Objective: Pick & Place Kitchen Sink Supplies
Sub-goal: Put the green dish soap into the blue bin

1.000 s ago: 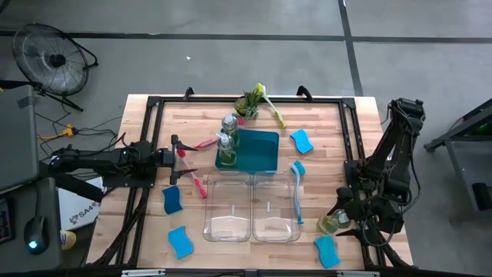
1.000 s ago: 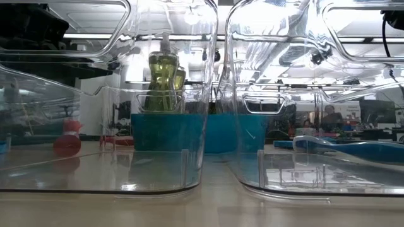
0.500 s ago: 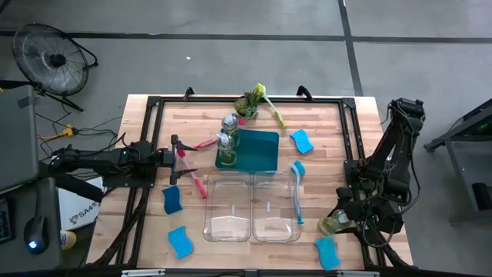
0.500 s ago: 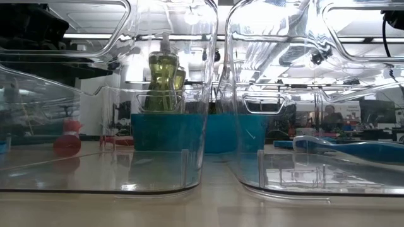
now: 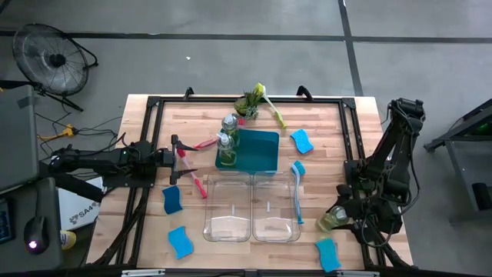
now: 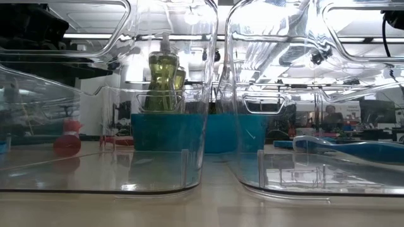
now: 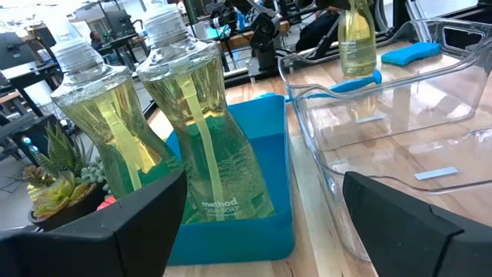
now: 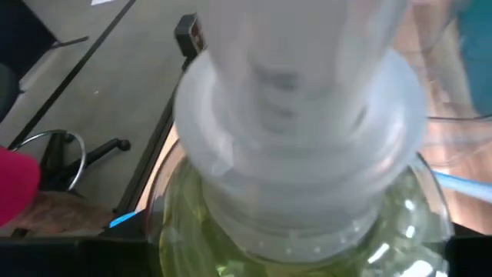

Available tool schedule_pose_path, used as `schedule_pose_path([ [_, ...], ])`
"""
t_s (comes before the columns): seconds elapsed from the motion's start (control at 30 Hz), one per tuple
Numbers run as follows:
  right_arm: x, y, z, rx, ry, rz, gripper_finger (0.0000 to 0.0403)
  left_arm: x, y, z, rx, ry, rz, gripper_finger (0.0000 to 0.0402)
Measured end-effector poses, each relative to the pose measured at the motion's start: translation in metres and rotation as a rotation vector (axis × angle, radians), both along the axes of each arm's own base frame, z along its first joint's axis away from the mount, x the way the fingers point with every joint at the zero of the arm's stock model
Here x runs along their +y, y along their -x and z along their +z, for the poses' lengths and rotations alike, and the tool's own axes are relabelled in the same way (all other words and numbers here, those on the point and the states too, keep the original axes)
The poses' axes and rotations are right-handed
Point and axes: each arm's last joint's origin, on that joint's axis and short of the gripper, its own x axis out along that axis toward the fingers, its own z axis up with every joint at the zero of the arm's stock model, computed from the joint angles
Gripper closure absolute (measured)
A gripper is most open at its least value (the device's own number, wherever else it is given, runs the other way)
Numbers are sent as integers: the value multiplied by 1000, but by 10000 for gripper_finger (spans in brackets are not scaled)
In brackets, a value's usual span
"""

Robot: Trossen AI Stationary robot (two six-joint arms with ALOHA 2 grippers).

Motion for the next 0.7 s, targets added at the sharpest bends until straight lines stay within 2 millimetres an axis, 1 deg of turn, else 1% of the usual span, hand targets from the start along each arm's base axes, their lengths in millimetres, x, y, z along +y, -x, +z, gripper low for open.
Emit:
schedule_pose_path([
  [0.23, -2, -1, 2, -41, 11, -34, 149, 0, 0, 0, 0, 0, 0, 57],
  [0.7, -8, -1, 10, -65, -42, -53, 149, 0, 0, 0, 0, 0, 0, 57],
])
